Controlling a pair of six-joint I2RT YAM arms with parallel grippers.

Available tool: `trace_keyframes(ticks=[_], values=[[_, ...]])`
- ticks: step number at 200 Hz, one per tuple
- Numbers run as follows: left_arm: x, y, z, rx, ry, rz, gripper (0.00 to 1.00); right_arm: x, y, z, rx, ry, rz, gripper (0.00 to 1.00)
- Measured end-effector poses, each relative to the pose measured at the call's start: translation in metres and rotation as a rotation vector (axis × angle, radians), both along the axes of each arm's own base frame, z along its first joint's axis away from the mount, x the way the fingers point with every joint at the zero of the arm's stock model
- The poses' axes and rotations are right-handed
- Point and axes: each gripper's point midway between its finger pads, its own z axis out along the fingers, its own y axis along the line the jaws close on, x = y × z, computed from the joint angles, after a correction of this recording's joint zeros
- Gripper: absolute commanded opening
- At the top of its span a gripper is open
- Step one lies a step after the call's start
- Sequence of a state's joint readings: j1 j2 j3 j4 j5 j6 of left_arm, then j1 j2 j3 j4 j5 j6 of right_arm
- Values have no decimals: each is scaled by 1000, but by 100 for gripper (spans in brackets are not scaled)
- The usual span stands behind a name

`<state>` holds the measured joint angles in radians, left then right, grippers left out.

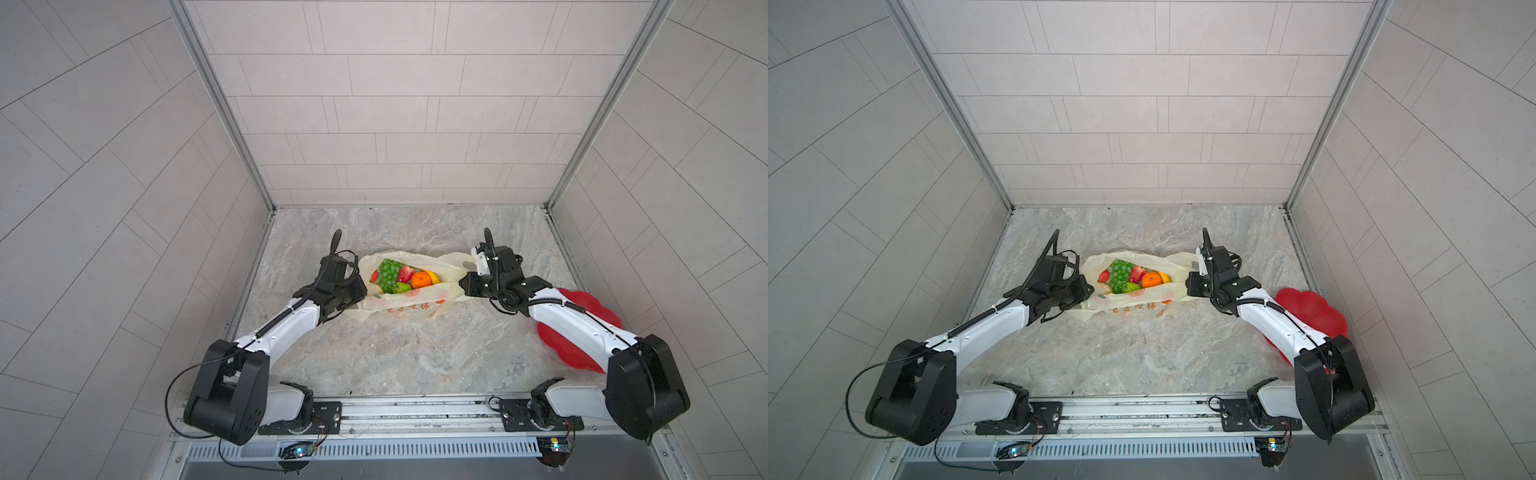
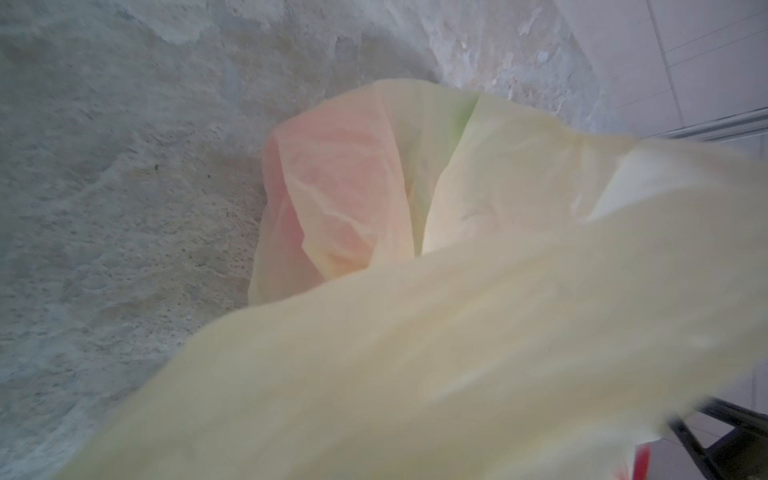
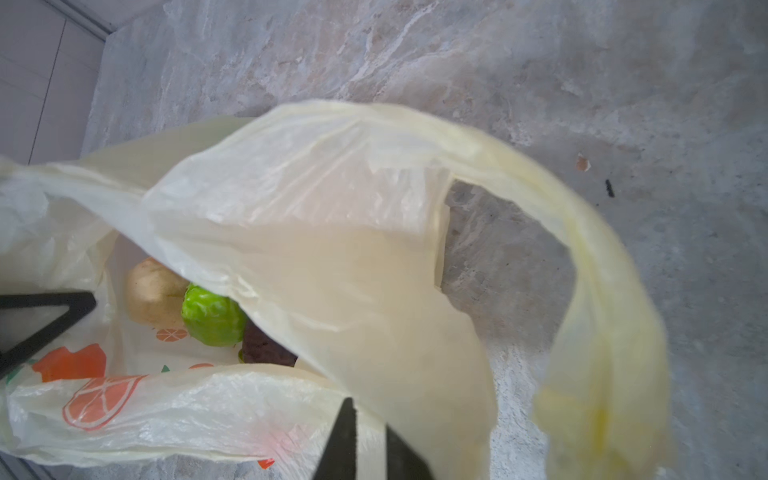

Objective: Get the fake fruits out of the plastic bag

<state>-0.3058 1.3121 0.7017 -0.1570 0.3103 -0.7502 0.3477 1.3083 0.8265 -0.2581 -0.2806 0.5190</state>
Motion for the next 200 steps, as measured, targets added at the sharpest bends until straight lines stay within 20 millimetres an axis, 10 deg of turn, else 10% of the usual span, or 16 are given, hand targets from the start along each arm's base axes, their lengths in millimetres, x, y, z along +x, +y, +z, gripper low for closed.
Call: trace_keyframes(ticks=[82,139,161,200], values=[[-6,10,-11,62,34,14,12,17,3,-34,-25,66,-38,88],[-7,-10,-27,81,89,-52,13,40,51,-38,81,84,30,89],[-9,-19,-29,85,90,-83,13,48,63,-41,63,97,36,74],[-12,-16,-31,115,96,-83,12,52,67,-43,-1,92,37,11]])
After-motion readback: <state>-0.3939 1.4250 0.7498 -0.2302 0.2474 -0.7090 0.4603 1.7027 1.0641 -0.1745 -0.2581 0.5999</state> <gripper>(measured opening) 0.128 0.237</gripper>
